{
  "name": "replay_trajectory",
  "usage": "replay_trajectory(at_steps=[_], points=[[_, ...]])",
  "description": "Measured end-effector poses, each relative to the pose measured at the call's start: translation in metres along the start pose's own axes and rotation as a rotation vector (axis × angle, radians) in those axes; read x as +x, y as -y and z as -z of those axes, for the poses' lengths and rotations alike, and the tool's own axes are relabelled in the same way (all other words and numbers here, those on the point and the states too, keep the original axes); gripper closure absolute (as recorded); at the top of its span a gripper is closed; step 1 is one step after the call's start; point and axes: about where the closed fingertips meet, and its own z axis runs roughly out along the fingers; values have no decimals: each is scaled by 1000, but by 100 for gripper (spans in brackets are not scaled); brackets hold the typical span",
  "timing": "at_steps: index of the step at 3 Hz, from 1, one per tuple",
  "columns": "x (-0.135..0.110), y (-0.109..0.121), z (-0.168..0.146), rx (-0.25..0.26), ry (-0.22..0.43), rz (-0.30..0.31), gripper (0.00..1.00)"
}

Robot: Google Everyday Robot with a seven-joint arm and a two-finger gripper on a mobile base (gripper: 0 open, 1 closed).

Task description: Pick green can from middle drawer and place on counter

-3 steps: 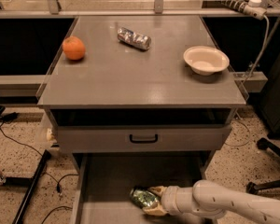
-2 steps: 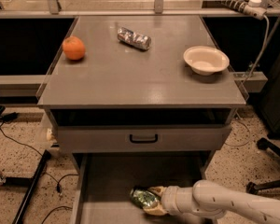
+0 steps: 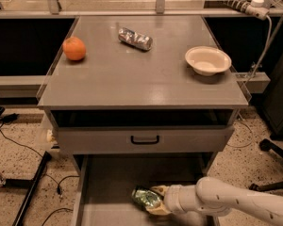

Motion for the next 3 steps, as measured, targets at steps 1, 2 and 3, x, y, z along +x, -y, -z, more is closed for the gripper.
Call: replay_trajectory(at_steps=[1, 2, 3], points=[[-21, 10, 32, 9, 18, 45, 100], [-47, 23, 75, 26, 35, 84, 100], [-79, 36, 124, 70, 10, 137, 100]])
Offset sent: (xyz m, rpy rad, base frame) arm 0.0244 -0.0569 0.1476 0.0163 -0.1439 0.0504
